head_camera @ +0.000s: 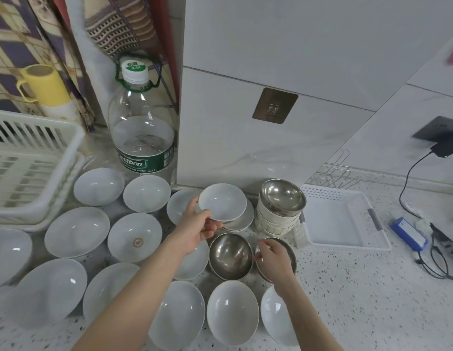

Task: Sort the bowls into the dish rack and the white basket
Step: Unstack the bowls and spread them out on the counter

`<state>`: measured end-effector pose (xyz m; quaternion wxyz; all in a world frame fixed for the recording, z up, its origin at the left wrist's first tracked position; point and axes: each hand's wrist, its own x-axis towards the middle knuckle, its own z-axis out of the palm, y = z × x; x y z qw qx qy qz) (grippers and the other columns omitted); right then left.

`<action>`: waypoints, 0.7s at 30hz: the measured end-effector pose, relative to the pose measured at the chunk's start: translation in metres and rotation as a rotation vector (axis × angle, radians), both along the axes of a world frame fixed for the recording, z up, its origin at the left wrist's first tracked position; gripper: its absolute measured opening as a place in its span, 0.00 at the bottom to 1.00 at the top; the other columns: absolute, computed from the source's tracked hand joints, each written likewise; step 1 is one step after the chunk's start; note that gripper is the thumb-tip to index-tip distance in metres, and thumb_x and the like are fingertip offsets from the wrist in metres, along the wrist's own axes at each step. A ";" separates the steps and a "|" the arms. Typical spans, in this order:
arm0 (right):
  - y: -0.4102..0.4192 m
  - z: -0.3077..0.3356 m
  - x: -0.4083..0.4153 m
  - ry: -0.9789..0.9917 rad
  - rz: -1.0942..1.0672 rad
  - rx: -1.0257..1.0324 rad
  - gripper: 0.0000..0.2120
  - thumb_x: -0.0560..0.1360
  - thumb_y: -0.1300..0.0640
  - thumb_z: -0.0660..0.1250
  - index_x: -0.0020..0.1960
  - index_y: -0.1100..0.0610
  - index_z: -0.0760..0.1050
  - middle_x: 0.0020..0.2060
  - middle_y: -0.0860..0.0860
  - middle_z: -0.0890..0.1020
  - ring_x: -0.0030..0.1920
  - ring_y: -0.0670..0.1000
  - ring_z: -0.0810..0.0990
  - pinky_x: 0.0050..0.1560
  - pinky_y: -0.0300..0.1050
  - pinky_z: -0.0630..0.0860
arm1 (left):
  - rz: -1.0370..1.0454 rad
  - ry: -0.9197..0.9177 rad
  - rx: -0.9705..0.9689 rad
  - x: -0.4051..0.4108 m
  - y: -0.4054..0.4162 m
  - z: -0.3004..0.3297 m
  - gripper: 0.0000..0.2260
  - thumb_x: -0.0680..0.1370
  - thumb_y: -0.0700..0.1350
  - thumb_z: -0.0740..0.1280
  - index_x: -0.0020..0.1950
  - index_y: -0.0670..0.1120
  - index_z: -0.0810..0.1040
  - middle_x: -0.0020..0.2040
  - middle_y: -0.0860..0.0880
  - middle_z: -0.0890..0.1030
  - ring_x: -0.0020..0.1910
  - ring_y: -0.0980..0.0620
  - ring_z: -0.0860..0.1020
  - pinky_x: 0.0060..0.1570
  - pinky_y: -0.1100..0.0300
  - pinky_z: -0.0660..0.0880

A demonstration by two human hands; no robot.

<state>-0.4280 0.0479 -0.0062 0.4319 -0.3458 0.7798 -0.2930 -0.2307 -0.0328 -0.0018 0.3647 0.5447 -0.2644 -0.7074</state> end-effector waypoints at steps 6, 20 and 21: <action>-0.047 0.000 0.023 0.120 0.067 0.027 0.14 0.77 0.57 0.61 0.34 0.59 0.73 0.28 0.49 0.78 0.29 0.49 0.70 0.32 0.41 0.64 | 0.054 0.044 -0.039 0.032 0.007 0.005 0.24 0.78 0.32 0.57 0.70 0.55 0.67 0.31 0.40 0.82 0.22 0.55 0.75 0.22 0.65 0.71; -0.073 -0.019 0.041 0.259 0.037 0.143 0.11 0.73 0.61 0.61 0.50 0.65 0.77 0.43 0.58 0.85 0.37 0.55 0.79 0.35 0.42 0.72 | 0.095 0.053 0.009 0.066 0.027 0.001 0.23 0.80 0.34 0.59 0.70 0.54 0.68 0.33 0.40 0.83 0.24 0.55 0.74 0.23 0.64 0.72; -0.074 -0.020 0.042 0.256 0.030 0.136 0.10 0.73 0.61 0.61 0.49 0.64 0.77 0.42 0.59 0.85 0.35 0.54 0.78 0.33 0.41 0.71 | 0.097 0.052 0.010 0.068 0.029 0.001 0.23 0.79 0.34 0.59 0.70 0.54 0.68 0.33 0.40 0.83 0.24 0.55 0.74 0.23 0.64 0.72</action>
